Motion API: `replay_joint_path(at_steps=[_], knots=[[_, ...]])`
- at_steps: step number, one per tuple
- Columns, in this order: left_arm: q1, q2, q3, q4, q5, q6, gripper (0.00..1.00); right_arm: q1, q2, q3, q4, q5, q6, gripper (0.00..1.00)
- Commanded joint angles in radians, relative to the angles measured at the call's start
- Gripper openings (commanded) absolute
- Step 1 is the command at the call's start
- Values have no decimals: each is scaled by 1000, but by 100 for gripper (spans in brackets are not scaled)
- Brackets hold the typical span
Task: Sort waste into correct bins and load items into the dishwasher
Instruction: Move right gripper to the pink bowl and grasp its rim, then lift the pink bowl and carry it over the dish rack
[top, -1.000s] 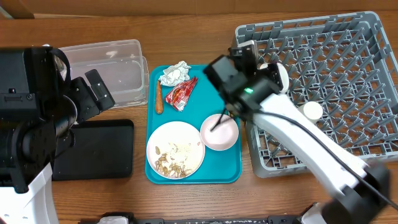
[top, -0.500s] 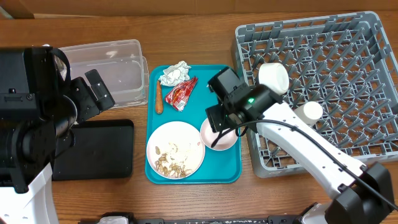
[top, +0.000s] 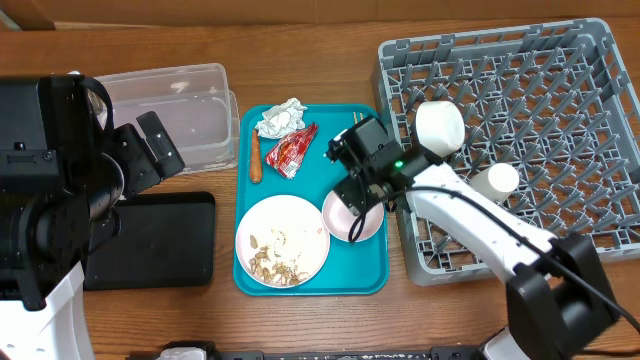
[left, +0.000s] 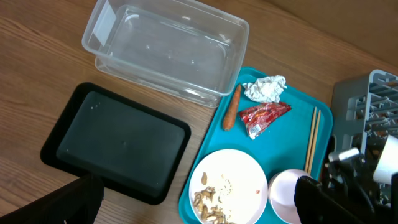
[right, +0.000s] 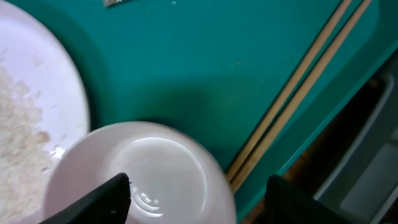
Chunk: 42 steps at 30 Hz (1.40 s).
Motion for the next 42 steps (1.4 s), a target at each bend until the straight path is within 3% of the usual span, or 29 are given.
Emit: replay_joint_path(at_steps=[1, 7, 14, 23, 28, 33, 42], knots=[[6, 3, 5, 1, -5, 19, 100, -33, 49, -8, 33, -25, -65, 71], [6, 3, 5, 1, -5, 19, 100, -45, 72, -8, 46, -74, -64, 70], [6, 3, 5, 1, -5, 19, 100, -42, 85, -16, 46, -163, -64, 54], [6, 3, 5, 1, -5, 19, 100, -42, 120, -17, 43, -162, -64, 49], [6, 3, 5, 1, -5, 19, 99, -42, 120, -17, 44, -138, -64, 21], [6, 3, 5, 1, -5, 19, 100, -43, 120, -13, 43, -52, -64, 4], [6, 3, 5, 1, -5, 19, 100, -43, 120, 92, -60, -38, -64, 4]])
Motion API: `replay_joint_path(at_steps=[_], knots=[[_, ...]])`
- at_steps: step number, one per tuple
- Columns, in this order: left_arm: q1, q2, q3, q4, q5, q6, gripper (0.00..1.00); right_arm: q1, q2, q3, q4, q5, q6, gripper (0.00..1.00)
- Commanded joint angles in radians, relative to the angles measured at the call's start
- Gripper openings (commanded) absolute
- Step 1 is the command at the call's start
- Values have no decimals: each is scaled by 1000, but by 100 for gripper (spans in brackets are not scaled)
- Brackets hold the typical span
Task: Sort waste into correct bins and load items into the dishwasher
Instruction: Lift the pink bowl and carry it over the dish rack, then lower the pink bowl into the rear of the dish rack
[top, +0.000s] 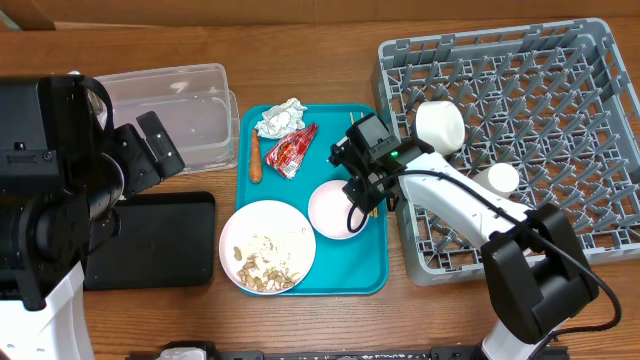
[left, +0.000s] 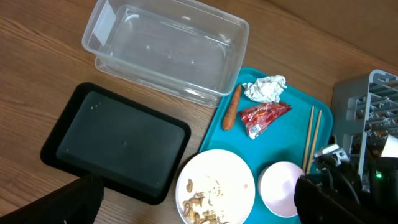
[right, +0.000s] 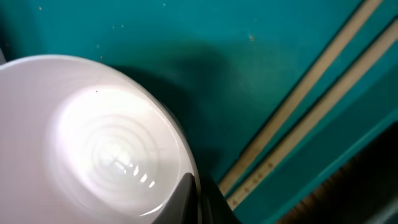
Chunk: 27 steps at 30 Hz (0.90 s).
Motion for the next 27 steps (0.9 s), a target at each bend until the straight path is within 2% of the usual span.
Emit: replay_joint_path(at_steps=[1, 3, 10, 15, 18, 23, 27], knots=[[6, 3, 5, 1, -5, 19, 100, 2, 6, 90, -54, 39, 0, 4], [6, 3, 5, 1, -5, 19, 100, 2, 5, 157, -124, 39, 13, 4], [6, 3, 5, 1, -5, 19, 100, 2, 5, 473, -348, 107, 203, 4], [6, 3, 5, 1, -5, 19, 100, -30, 5, 669, -432, 429, 435, 4], [6, 3, 5, 1, -5, 19, 100, -84, 5, 701, -432, 673, 532, 4], [6, 3, 5, 1, -5, 19, 100, -224, 16, 689, -428, 1009, 619, 4], [6, 3, 5, 1, -5, 19, 99, -343, 45, 684, -399, 1091, 625, 4]])
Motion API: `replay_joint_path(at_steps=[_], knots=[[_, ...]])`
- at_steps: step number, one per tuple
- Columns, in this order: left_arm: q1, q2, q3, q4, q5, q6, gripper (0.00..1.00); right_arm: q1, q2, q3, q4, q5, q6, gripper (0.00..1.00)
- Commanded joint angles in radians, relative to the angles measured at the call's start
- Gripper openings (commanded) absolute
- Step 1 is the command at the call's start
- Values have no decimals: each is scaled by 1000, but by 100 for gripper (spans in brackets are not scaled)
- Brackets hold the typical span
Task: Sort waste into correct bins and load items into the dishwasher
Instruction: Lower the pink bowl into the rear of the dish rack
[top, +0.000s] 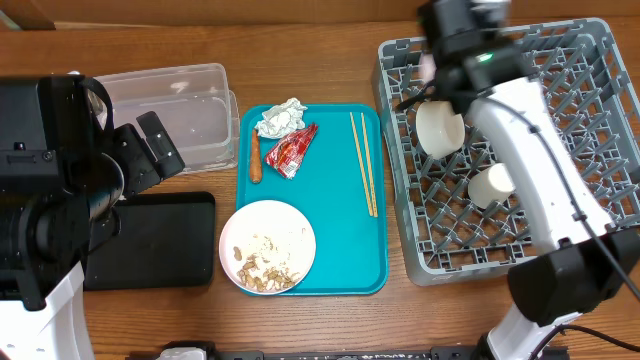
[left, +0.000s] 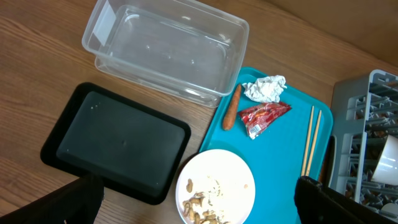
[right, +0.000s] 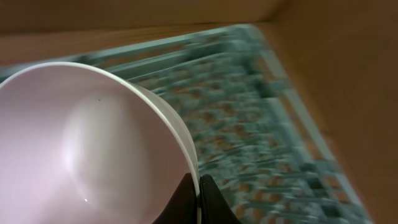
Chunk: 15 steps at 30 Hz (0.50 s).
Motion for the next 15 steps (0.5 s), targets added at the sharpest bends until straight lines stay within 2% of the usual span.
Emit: replay_joint_path(at_steps=[1, 7, 15], knots=[[6, 3, 5, 1, -5, 19, 100, -84, 32, 4, 19, 197, 59, 4], [6, 3, 5, 1, -5, 19, 100, -172, 109, -12, 29, 297, 63, 4], [6, 3, 5, 1, -5, 19, 100, -171, 172, -101, 90, 430, 37, 4]])
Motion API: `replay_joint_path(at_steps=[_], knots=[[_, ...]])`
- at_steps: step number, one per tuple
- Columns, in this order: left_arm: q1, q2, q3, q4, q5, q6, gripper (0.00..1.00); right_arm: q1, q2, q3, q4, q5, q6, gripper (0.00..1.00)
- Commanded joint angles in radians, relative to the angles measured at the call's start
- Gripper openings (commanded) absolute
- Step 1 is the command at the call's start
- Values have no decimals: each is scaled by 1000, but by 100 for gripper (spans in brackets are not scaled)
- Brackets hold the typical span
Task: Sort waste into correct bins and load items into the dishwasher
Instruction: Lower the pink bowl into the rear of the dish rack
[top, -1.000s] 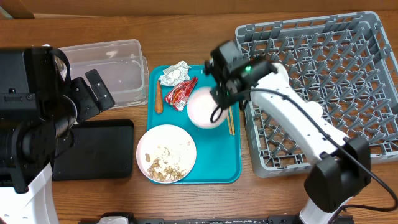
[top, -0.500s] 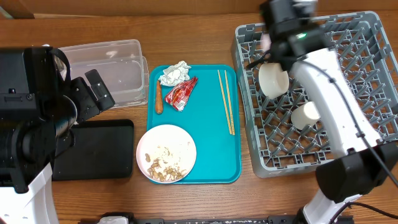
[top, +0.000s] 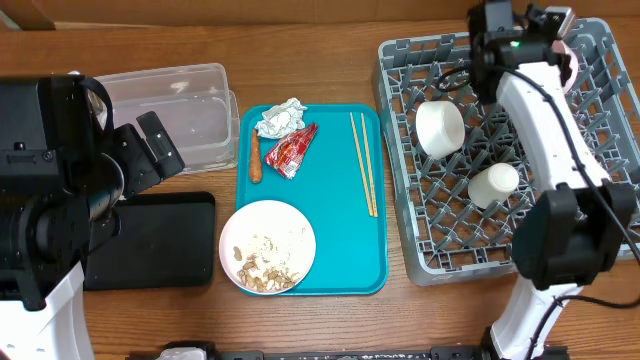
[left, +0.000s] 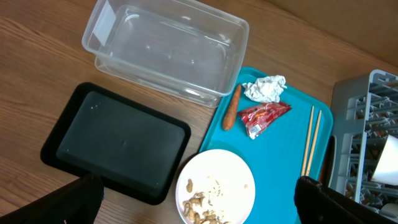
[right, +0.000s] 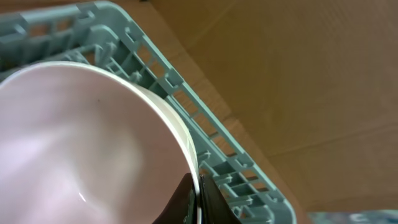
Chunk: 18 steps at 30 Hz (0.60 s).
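Note:
My right gripper (right: 196, 186) is shut on the rim of a pale pink bowl (right: 81, 143). It holds the bowl tilted over the far right corner of the grey dish rack (right: 214, 149). In the overhead view this gripper (top: 553, 28) is at the rack's (top: 600, 235) back edge, and only a sliver of the bowl (top: 571, 48) shows. Two white cups (top: 440, 127) (top: 494, 183) lie in the rack. My left gripper (left: 199, 202) stands open high above the table, with nothing between its fingers.
A teal tray (top: 345, 255) carries a white plate with food scraps (top: 268, 247), chopsticks (top: 364, 163), an orange carrot-like stick (top: 255, 158), a red wrapper (top: 293, 148) and crumpled paper (top: 280, 120). A clear tub (top: 175, 115) and a black bin (top: 150, 240) sit to its left.
My right gripper has moved with the bowl from the rack's far left corner to its far right corner. The left arm and the tray's contents are unchanged.
My right gripper stood open round the pink bowl on the tray. Then it was shut on the bowl's rim, with bowl and plate shifted left. Later the bowl was off the tray above the rack's back left, and now it is at the back right.

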Motion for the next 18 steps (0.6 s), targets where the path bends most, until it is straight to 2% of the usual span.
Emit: replay_joint_path(at_steps=[1, 18], knots=[[6, 3, 5, 1, -5, 19, 100, 4, 16, -28, 13, 115, 0, 4], [6, 3, 5, 1, -5, 19, 100, 50, 16, -135, -40, 192, 8, 4]])
